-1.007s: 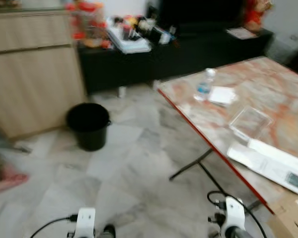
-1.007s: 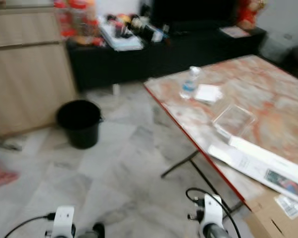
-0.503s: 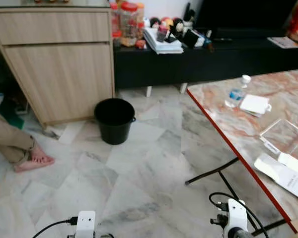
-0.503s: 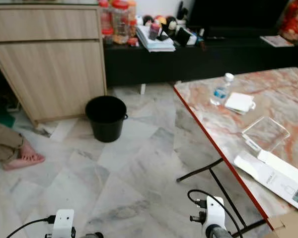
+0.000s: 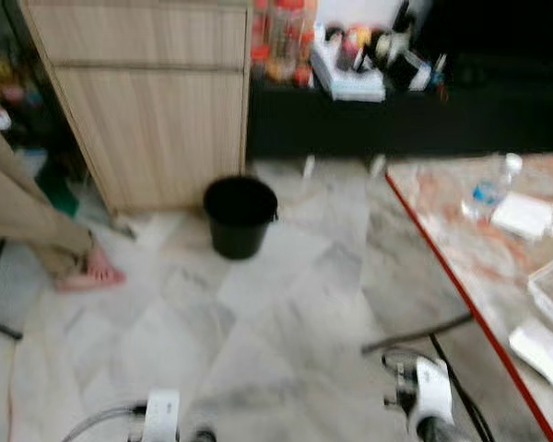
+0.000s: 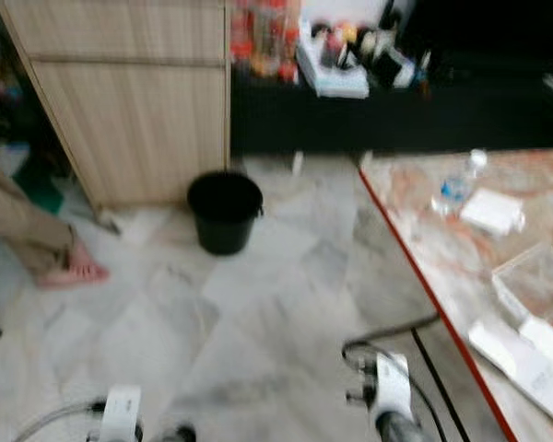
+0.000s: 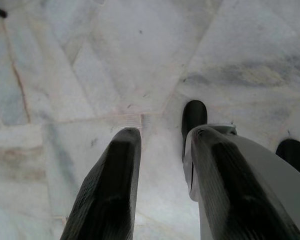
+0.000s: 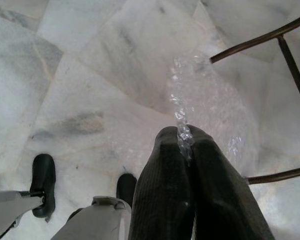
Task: Picking trash to rubbish bin
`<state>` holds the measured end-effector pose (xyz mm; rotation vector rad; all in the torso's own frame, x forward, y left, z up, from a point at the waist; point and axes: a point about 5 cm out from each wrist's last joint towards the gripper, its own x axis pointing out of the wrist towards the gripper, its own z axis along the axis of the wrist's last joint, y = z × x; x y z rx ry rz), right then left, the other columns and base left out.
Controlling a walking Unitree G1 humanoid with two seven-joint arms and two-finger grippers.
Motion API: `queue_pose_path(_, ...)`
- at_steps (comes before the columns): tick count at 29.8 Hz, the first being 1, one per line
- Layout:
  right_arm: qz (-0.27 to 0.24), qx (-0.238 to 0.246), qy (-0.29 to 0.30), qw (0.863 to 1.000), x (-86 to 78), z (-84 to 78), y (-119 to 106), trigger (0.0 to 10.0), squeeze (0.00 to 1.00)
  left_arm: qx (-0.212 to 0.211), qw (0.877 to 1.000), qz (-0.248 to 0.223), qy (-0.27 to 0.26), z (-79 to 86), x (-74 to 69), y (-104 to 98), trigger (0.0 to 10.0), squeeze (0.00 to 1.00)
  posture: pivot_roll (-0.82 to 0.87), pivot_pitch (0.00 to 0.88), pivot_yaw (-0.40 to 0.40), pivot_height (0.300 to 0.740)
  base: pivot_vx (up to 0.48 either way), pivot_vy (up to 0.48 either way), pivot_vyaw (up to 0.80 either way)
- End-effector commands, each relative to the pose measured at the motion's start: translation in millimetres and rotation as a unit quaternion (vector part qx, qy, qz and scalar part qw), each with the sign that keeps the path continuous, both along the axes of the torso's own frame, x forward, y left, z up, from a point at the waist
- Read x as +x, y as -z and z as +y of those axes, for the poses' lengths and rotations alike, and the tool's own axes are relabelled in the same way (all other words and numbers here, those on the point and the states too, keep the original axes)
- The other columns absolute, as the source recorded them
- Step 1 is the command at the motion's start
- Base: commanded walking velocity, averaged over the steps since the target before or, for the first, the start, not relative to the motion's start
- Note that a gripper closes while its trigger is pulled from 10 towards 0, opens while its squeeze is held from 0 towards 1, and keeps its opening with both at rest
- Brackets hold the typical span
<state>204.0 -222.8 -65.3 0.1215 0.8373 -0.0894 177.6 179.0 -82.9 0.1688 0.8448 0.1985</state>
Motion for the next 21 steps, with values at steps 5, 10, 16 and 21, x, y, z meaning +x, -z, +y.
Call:
queue_pose_path(5,0.013,-0.006,0.010,1.000,-7.8,-7.3,2.8,10.0,0.00,-0.013,0.999,0.045,0.008,-11.2,-19.9,11.1,10.0,0.00,0.06,0.153,-0.184,0.740,0.000,0.000,0.53)
queue_pose_path(10,0.016,-0.004,0.022,1.000,-9.0,-8.5,3.4,10.0,0.00,-0.009,0.999,0.041,0.013,-9.5,-16.1,9.5,10.0,0.00,0.07,0.158,-0.185,0.740,0.000,0.000,0.00)
queue_pose_path(16,0.012,0.001,0.026,1.000,-6.7,-5.6,2.9,10.0,0.00,0.001,0.999,0.033,0.035,-7.3,-10.5,6.7,10.0,0.00,0.08,0.159,-0.176,0.740,0.000,0.000,0.00)
queue_pose_path(21,0.012,0.000,0.026,1.000,-6.9,-6.8,2.7,10.0,0.00,0.004,0.999,0.039,0.033,-5.3,-11.4,7.3,10.0,0.00,0.07,0.151,-0.164,0.740,0.000,0.000,0.00)
